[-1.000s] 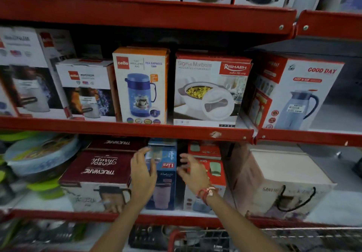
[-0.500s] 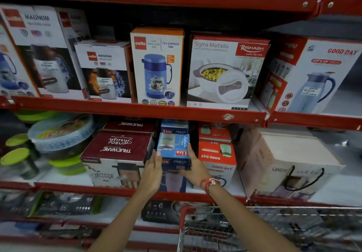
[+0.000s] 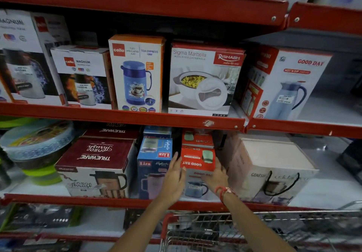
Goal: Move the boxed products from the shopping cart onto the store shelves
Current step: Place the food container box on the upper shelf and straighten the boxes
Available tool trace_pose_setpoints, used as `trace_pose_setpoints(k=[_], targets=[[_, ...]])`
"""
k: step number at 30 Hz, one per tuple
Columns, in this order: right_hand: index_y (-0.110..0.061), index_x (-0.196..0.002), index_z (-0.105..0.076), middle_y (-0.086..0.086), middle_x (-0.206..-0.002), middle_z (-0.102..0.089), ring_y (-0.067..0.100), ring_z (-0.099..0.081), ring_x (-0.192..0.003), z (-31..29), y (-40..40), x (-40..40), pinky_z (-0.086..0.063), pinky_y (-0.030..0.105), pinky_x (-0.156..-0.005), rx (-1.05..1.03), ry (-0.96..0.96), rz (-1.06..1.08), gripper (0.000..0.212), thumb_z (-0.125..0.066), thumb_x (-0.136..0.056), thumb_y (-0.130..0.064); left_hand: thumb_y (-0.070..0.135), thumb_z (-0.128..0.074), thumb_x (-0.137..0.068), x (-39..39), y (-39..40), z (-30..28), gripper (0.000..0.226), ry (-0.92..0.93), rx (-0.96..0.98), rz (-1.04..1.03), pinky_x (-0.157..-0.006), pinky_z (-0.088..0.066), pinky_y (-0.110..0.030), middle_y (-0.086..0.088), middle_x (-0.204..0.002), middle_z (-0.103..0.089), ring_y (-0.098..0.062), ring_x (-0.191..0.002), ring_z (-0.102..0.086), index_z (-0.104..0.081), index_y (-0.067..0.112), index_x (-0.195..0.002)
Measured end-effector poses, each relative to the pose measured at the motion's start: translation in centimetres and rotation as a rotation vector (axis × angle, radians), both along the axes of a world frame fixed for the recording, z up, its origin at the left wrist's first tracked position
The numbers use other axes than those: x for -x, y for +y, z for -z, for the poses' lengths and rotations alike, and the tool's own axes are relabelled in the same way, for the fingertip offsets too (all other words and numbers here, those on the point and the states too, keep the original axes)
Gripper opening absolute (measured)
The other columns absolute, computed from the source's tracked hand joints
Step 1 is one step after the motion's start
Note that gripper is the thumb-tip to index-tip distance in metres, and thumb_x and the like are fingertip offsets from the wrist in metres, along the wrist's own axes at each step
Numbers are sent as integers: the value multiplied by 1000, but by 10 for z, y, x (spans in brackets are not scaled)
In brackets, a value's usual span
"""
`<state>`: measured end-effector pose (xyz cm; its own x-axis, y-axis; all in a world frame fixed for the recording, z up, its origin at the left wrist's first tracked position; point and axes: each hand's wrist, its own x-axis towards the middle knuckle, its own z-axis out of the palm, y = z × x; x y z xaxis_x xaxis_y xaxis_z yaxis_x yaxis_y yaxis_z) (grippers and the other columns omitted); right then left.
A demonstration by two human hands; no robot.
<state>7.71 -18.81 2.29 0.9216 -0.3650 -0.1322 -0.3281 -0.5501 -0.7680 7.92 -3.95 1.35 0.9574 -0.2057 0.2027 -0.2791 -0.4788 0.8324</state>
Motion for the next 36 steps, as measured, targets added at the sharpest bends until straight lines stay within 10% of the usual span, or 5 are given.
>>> trace_pose_setpoints(k=[5, 18, 24, 31, 36], targets=[[-23, -152, -1, 10, -131, -61, 27, -59, -119, 14, -15, 1, -46, 42, -106, -73, 54, -178, 103, -73, -79, -17, 34, -29, -101, -9, -19, 1, 56, 278, -80, 19, -106, -44, -43, -9, -144, -40, -24, -125, -48, -8, 17, -149], [-21, -149, -22, 12, -139, -51, 28, -55, -123, -7, -25, 9, -45, 36, -104, 276, 45, -290, 78, -66, -85, -29, 16, -41, -98, 6, -6, -7, 27, 7, -223, -49, -50, -44, -11, -6, -103, -67, -7, -67, -59, -53, 11, -122], [-19, -139, -43, 9, -130, -55, 25, -61, -109, -105, -34, -32, -54, 40, -94, 248, -597, 51, 57, -61, -85, -20, 11, -50, -93, -39, -5, -100, 33, -512, 15, -298, -89, -52, -35, -10, -117, -61, -20, -105, -59, -50, 6, -126], [-25, -149, 19, 23, -151, -27, 40, -43, -130, -142, -54, -87, -44, 50, -104, 165, -458, -79, 114, -70, -79, -15, 14, -51, -92, -103, -12, -141, 79, -149, -83, -257, -107, -39, -47, -17, -157, -15, -34, -137, -31, 3, 6, -149], [-28, -149, 15, 26, -129, -52, 41, -59, -107, -135, -56, -81, -52, 45, -89, 335, -519, -5, 111, -70, -79, -27, 14, -52, -90, -98, -5, -134, 79, -274, -174, -313, -79, -47, -38, -20, -136, -40, -30, -94, -57, 0, 15, -150]])
